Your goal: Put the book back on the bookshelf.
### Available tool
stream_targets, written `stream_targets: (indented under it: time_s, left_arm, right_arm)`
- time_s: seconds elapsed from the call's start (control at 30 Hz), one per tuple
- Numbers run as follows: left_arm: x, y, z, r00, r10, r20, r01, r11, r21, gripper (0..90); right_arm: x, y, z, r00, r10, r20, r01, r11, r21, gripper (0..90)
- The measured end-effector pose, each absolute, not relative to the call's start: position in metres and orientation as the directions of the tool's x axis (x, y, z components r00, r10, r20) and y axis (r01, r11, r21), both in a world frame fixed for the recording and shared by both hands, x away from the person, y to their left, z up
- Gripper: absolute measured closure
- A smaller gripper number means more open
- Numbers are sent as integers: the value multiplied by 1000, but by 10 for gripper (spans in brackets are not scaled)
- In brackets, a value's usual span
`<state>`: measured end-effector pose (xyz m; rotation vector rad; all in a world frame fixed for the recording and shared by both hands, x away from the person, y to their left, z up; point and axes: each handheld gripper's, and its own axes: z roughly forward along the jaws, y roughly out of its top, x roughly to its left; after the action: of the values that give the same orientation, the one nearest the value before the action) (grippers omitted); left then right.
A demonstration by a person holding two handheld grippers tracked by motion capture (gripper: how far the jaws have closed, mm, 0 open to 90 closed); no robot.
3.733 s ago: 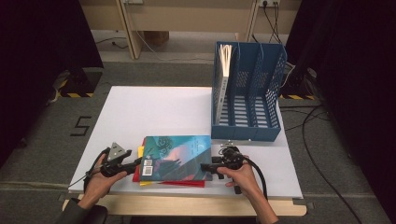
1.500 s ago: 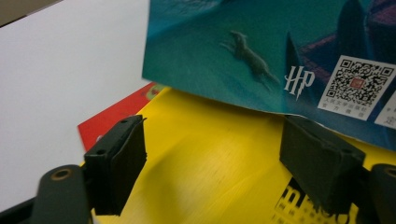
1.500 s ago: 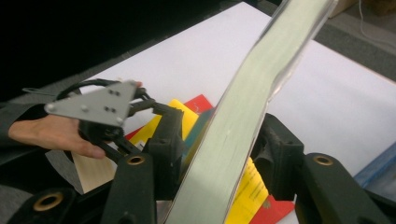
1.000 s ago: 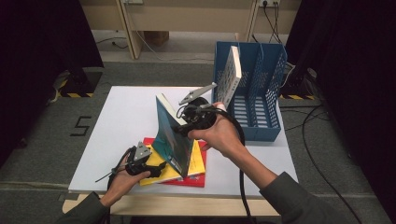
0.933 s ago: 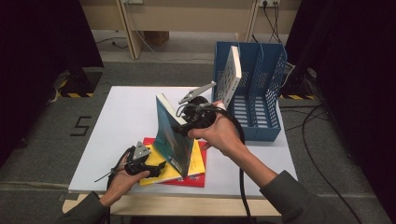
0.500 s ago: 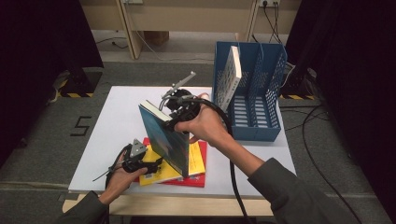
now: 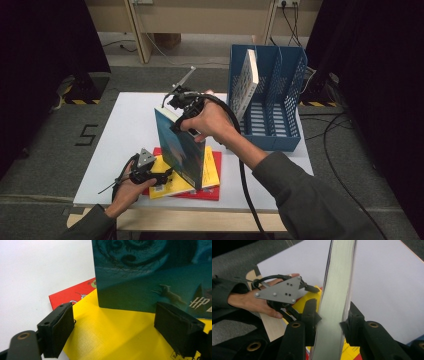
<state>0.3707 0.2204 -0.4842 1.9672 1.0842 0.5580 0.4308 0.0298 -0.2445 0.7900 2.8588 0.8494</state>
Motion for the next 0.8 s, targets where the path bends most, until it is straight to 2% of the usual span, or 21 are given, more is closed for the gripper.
stream_targets:
  time_s: [0.43, 0.57, 0.6, 0.8]
  left_arm:
    - [373, 229, -484, 514, 857, -14, 499, -286, 818, 157]
    - [374, 233, -483, 507, 862, -15, 497, -279, 822, 158]
    - [374, 235, -483, 506, 862, -14, 496, -278, 823, 159]
    - [382, 253, -484, 453, 890, -47, 520, -221, 825, 159]
  right_arm:
    - [443, 33, -247, -860, 502, 89, 479, 735, 481, 695]
    - [445, 31, -246, -875, 479, 78, 453, 750, 481, 717]
    - [447, 29, -246, -884, 464, 64, 433, 757, 490, 720]
    - [452, 3, -246, -860, 502, 87, 469, 712, 523, 731]
